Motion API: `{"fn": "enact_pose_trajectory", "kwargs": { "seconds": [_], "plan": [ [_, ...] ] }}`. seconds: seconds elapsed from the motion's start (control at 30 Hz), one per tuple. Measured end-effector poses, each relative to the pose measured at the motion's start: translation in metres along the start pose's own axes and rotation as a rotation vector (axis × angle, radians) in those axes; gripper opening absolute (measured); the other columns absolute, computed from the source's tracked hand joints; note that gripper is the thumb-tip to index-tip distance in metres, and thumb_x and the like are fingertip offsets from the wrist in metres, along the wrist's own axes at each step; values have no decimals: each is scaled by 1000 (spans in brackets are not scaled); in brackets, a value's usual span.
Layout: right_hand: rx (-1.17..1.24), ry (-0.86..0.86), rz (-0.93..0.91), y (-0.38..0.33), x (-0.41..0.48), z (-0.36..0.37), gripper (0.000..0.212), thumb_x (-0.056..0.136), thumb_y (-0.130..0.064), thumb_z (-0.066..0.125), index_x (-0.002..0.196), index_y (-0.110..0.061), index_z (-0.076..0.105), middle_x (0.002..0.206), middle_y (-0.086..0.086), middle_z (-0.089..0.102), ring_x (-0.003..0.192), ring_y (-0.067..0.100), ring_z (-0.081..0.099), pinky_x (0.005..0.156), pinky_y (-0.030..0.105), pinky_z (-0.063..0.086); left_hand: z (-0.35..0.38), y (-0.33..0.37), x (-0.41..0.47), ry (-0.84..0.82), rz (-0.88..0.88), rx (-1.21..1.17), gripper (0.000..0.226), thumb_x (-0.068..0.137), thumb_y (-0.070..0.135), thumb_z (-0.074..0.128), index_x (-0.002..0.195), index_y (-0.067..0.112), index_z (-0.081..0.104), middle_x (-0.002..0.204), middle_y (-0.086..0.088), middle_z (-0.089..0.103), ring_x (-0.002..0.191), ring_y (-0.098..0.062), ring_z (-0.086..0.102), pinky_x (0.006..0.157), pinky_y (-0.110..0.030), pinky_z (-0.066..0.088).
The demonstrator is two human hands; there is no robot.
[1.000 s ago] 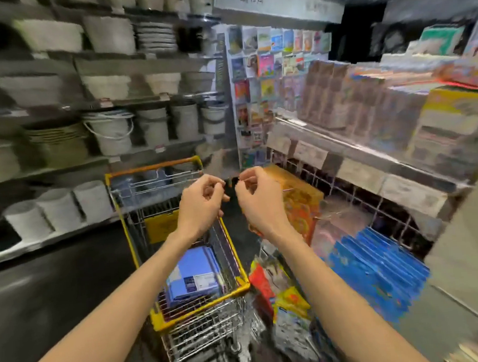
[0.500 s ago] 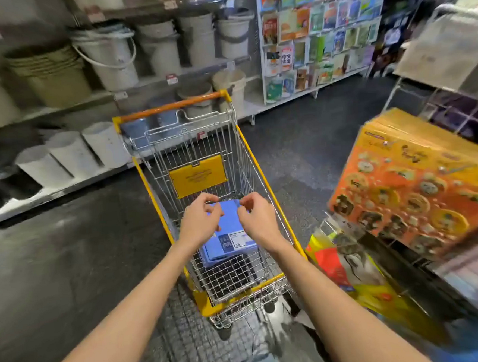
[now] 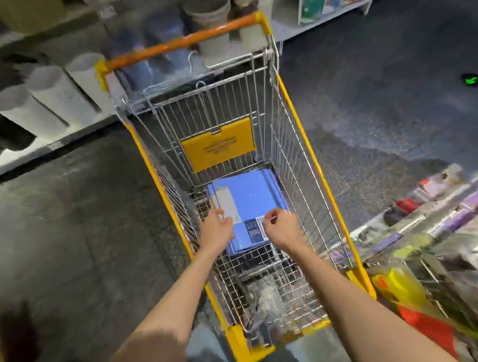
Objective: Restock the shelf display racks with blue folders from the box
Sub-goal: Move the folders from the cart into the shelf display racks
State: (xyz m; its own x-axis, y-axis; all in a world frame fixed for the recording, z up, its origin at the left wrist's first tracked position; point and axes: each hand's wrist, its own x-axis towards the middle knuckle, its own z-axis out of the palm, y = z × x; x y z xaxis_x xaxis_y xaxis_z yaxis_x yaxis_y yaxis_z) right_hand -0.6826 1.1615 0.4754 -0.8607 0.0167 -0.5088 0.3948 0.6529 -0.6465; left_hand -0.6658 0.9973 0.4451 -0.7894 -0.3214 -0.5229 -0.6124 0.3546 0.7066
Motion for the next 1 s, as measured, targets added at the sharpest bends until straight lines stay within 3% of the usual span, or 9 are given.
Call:
{"fn": "enact_pose_trajectory", "kwargs": {
  "seconds": [0.1, 0.2, 0.33, 0.5, 0.57, 0.67, 0.73, 0.87, 1.0],
  "plan": [
    [-38, -46, 61, 4, 30, 22, 20, 97, -18, 55, 111, -5, 63, 108, 16, 70, 98, 28, 64, 84, 30, 47, 7, -14, 50, -4, -112, -1, 35, 100, 21, 54, 133, 11, 48, 84, -3, 66, 85, -29, 71, 77, -42, 55],
    [-67, -44, 108, 12, 64, 40, 24, 96, -19, 58, 112, -2, 64, 108, 17, 70, 101, 29, 64, 85, 30, 46, 28, -26, 102, -28, -166, 10, 47, 99, 19, 56, 141, 3, 43, 122, -18, 64, 114, -34, 62, 80, -31, 48],
    [-54, -58, 233, 34, 104, 70, 20, 96, -14, 57, 106, 1, 65, 92, 15, 66, 90, 27, 63, 81, 32, 47, 60, -51, 160, -101, -278, 18, 57, 98, 20, 57, 146, -4, 36, 138, -20, 54, 115, -35, 60, 83, -30, 46],
    [-23, -65, 367, 59, 144, 109, 21, 97, -15, 55, 109, -3, 67, 105, 17, 72, 96, 30, 67, 81, 32, 48, 84, -80, 218, -126, -411, 84, 71, 97, 30, 53, 151, -6, 25, 154, -26, 36, 132, -43, 47, 108, -46, 44],
    [3, -95, 399, 65, 153, 118, 21, 98, -13, 53, 113, -2, 62, 105, 18, 71, 82, 28, 65, 72, 32, 52, 88, -85, 228, -135, -446, 103, 72, 100, 29, 49, 154, -6, 16, 159, -24, 27, 137, -42, 43, 111, -47, 41],
    [34, -117, 435, 74, 167, 132, 19, 99, -14, 52, 113, -3, 60, 104, 15, 70, 63, 12, 53, 53, 20, 42, 96, -96, 238, -161, -470, 106, 76, 100, 29, 48, 156, -5, 9, 162, -23, 21, 144, -38, 34, 117, -44, 34],
    [42, -138, 450, 79, 175, 140, 21, 100, -16, 52, 114, -2, 59, 106, 16, 70, 67, 15, 55, 58, 26, 46, 102, -105, 243, -116, -491, 92, 70, 99, 24, 50, 156, -4, 19, 160, -22, 28, 143, -36, 37, 114, -38, 35],
    [51, -152, 470, 78, 187, 151, 22, 98, -21, 55, 113, -6, 61, 106, 14, 71, 94, 32, 67, 88, 50, 56, 110, -106, 245, 68, -497, -14, 50, 94, 17, 55, 139, -5, 50, 139, -23, 55, 126, -38, 54, 99, -35, 44],
    [53, -105, 473, 70, 196, 156, 21, 96, -18, 55, 108, -4, 65, 99, 13, 71, 88, 29, 63, 88, 44, 54, 108, -99, 246, 115, -523, -109, 35, 94, 15, 56, 123, 0, 65, 124, -21, 66, 115, -38, 61, 89, -37, 47]
  ]
}}
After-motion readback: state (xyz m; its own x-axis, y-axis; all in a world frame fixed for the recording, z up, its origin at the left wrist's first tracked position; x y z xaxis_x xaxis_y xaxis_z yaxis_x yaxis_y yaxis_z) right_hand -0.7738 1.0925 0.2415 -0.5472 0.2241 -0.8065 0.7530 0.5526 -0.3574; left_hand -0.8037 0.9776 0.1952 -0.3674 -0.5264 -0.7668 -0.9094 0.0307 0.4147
